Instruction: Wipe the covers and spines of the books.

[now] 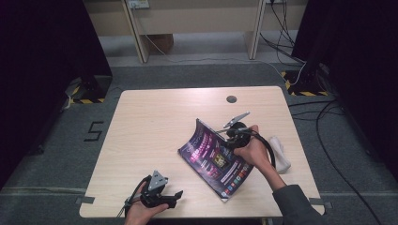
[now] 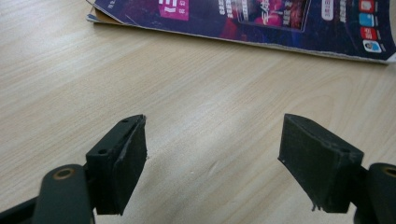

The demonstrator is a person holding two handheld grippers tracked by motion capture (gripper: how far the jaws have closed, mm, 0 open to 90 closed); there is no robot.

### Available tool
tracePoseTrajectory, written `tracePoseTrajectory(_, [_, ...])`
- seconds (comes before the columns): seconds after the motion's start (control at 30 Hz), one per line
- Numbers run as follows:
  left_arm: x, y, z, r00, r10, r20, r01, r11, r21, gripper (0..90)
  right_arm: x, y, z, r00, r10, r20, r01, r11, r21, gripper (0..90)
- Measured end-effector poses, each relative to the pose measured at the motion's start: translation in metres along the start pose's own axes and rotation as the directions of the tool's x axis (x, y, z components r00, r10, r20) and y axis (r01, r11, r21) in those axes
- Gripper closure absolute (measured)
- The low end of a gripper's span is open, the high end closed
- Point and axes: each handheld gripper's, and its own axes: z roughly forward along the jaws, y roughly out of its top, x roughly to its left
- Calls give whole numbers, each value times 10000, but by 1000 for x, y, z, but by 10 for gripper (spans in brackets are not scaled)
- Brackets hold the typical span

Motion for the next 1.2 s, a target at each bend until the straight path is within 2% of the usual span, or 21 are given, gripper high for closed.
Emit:
tracePoseTrajectory(0.27, [1,0,-1,9999,-46,-125,44,9998,-198,237,-4,16,-20,9960,-491,740,490,9988,39,841])
tracePoseTrajectory(0.37, [1,0,0,9999,-26,-127,24,9999,-158,237,-5,21,-30,9938,-474,1006,476,9989,3,841])
tracePoseTrajectory(0.53, [0,1,0,9999,45,-132,-47,9999,-92,239,-7,34,-44,9826,-715,1717,725,9974,2,841])
tracePoseTrajectory(0.7, [0,0,1,9999,39,-126,-40,10000,-83,239,-5,46,-53,9769,-805,1978,852,9962,-153,841])
tracePoseTrajectory(0.8, [-1,1,0,9999,98,-109,-99,9999,-72,239,-1,52,-52,9645,-1089,2407,1115,9938,29,841])
tracePoseTrajectory(0.9, [-1,0,1,9999,122,-97,-122,9999,-44,240,5,52,-48,9599,-1291,2487,1288,9915,174,841])
tracePoseTrajectory(1.07, [-3,0,3,9997,235,-90,-235,9997,25,239,15,48,-45,9695,-1313,2068,1338,9910,20,840])
tracePoseTrajectory(1.13, [-3,1,3,9995,294,-123,-293,9996,49,239,20,47,-43,9681,-1528,1987,1544,9880,72,840])
tracePoseTrajectory(1.2, [-2,0,3,9996,244,-132,-243,9997,46,239,24,47,-42,9711,-1548,1818,1560,9877,80,840])
